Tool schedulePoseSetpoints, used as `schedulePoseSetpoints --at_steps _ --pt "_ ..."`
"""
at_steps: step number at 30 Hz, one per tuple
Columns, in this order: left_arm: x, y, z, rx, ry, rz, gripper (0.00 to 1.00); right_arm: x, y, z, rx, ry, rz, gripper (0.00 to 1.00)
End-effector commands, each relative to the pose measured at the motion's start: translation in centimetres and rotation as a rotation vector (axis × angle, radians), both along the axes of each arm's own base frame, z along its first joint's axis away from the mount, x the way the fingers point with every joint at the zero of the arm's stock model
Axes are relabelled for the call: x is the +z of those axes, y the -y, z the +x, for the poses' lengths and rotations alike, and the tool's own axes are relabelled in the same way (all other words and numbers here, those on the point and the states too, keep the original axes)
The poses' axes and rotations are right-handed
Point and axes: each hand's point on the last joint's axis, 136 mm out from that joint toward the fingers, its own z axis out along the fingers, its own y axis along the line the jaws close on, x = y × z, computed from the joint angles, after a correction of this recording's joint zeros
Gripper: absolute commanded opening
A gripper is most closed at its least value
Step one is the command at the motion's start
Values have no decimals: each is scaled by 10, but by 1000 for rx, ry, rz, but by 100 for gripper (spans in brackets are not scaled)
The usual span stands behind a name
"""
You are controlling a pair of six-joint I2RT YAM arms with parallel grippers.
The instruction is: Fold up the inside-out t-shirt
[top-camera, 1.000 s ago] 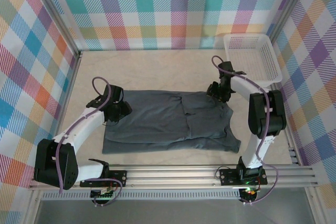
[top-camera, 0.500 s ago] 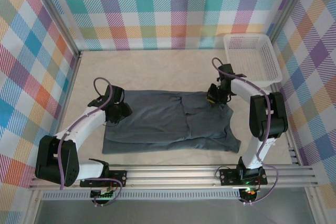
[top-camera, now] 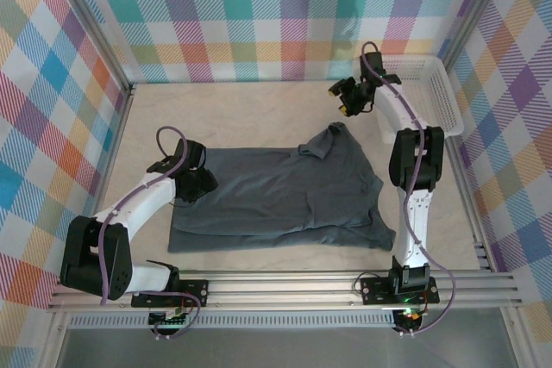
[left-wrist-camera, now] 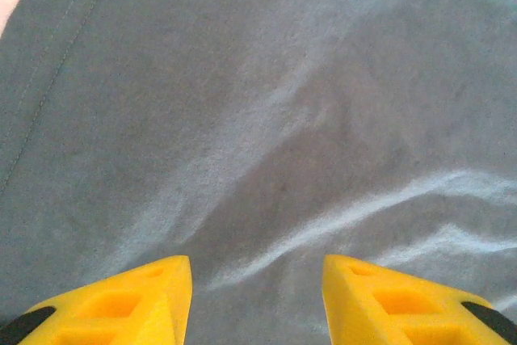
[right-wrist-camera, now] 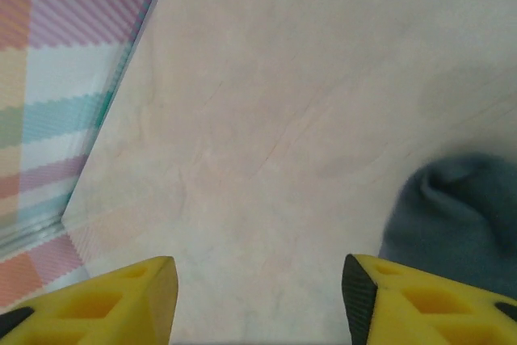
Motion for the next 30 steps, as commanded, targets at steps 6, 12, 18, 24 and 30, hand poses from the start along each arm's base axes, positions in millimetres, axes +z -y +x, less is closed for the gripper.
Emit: schedulePoseSetpoints --at_steps 6,12,18,24,30 --pt "5 10 5 -48 22 -14 47 9 5 -96 240 -12 -223 56" --pt "12 21 10 -95 52 -59 47 -42 -22 -147 276 -96 -235 66" --pt "23 22 10 -105 94 -66 48 -69 -79 -151 342 -147 -91 64" --pt "18 16 3 -93 69 -45 48 -50 -84 -121 333 -84 -157 5" --pt "17 17 7 -92 76 -45 48 -12 -84 -47 405 111 -375 1"
